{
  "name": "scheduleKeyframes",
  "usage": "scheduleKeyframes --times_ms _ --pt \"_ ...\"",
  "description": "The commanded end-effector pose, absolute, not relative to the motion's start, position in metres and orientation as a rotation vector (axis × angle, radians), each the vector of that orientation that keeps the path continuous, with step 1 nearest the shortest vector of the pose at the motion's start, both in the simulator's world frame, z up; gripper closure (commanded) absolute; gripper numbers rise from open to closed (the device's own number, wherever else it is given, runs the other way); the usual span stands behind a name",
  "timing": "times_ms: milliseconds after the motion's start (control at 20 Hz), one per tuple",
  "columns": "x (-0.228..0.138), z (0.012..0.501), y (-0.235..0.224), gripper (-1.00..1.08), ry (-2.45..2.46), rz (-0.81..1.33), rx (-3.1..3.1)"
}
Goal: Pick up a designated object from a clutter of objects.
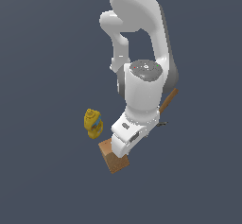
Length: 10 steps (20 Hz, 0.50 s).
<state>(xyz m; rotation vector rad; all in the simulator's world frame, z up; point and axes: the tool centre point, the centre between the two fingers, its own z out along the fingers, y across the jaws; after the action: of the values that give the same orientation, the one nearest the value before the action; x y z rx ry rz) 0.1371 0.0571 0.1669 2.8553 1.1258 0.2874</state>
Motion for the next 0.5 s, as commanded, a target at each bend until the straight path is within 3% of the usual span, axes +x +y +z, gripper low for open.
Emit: scheduleKeyframes --times_ms 0,450 --pt "0.122 0.169 0.054 -0.92 1.121 0.290 2.855" --pt "0.108 0.130 0.050 -0.92 1.120 0.217 2.879"
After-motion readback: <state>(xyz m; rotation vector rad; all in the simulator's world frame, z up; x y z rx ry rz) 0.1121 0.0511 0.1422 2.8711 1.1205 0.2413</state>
